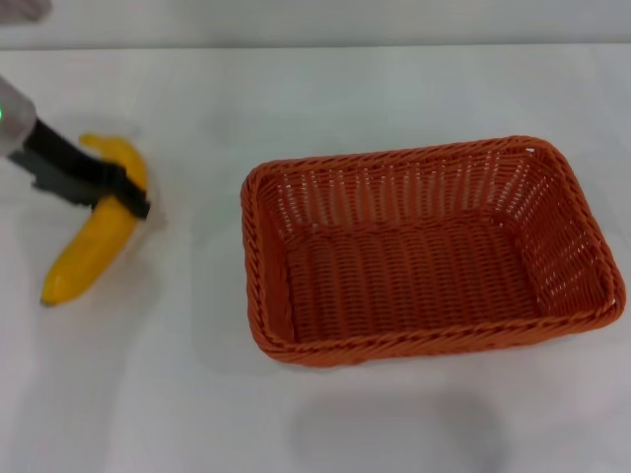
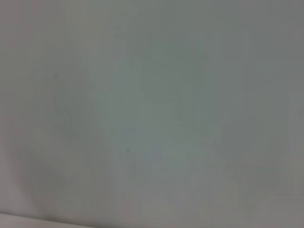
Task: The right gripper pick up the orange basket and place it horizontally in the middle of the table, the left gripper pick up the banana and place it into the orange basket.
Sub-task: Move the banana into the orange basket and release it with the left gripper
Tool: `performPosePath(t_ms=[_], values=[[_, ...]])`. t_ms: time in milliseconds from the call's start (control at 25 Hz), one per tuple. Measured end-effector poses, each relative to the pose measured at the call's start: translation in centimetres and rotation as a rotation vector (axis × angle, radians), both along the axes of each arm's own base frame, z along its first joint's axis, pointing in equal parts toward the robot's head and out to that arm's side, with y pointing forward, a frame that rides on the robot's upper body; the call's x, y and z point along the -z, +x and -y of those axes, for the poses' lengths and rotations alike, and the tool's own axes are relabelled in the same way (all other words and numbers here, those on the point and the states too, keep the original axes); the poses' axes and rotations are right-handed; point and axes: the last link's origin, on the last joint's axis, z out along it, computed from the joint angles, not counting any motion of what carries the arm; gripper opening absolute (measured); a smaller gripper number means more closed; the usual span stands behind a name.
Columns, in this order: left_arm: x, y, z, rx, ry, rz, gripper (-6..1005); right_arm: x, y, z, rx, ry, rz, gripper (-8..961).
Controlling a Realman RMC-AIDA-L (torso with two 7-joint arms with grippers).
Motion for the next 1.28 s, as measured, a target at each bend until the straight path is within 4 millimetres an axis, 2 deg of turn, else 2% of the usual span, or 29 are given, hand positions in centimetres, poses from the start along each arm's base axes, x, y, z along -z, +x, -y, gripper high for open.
performPosePath(t_ms=[80, 200, 240, 320, 360, 400, 480, 560, 760, 920, 1000, 1280], values=[[-1.1, 1.9, -0.6, 0.047, -0.006, 0.084, 493, 0.0, -0.1, 0.0, -0.003, 0.0, -0.003, 771], [-2.5, 7.1, -1.3, 0.19, -0.078, 0.254, 493, 0.0, -0.2, 0.0, -0.008, -0.001, -0.005, 771], [-2.5, 7.9, -1.3, 0.211, -0.095, 0.267, 493, 0.0, -0.3, -0.1, -0.012, -0.001, -0.007, 771], [-2.2, 11.2, -1.5, 0.293, -0.16, 0.297, 493, 0.0, -0.5, -0.3, -0.022, 0.002, -0.009, 771], [-2.2, 11.2, -1.5, 0.293, -0.16, 0.297, 493, 0.0, -0.7, -0.4, -0.027, 0.003, -0.009, 771], [-0.8, 14.4, -1.4, 0.364, -0.241, 0.288, 494, 0.0, -0.7, -0.4, -0.029, 0.003, -0.009, 771], [0.2, 15.7, -1.2, 0.393, -0.28, 0.266, 494, 0.1, -1.0, -0.7, -0.039, 0.002, -0.006, 771], [2.3, 17.5, -0.7, 0.437, -0.343, 0.228, 494, 0.1, -1.3, -0.9, -0.05, 0.002, -0.002, 771], [7.6, 20.2, 1.4, 0.511, -0.482, 0.134, 494, 0.5, -1.9, -1.3, -0.074, 0.005, 0.002, 771], [10.6, 21.6, 2.4, 0.513, -0.539, 0.081, 494, 0.4, -1.9, -1.3, -0.08, 0.009, 0.003, 771], [11.1, 21.9, 2.3, 0.518, -0.528, 0.076, 494, 0.2, -1.9, -1.2, -0.083, 0.011, 0.01, 771], [11.7, 22.1, 2.2, 0.576, -0.524, 0.1, 684, -0.2, -1.6, -0.8, -0.088, 0.023, 0.027, 770]])
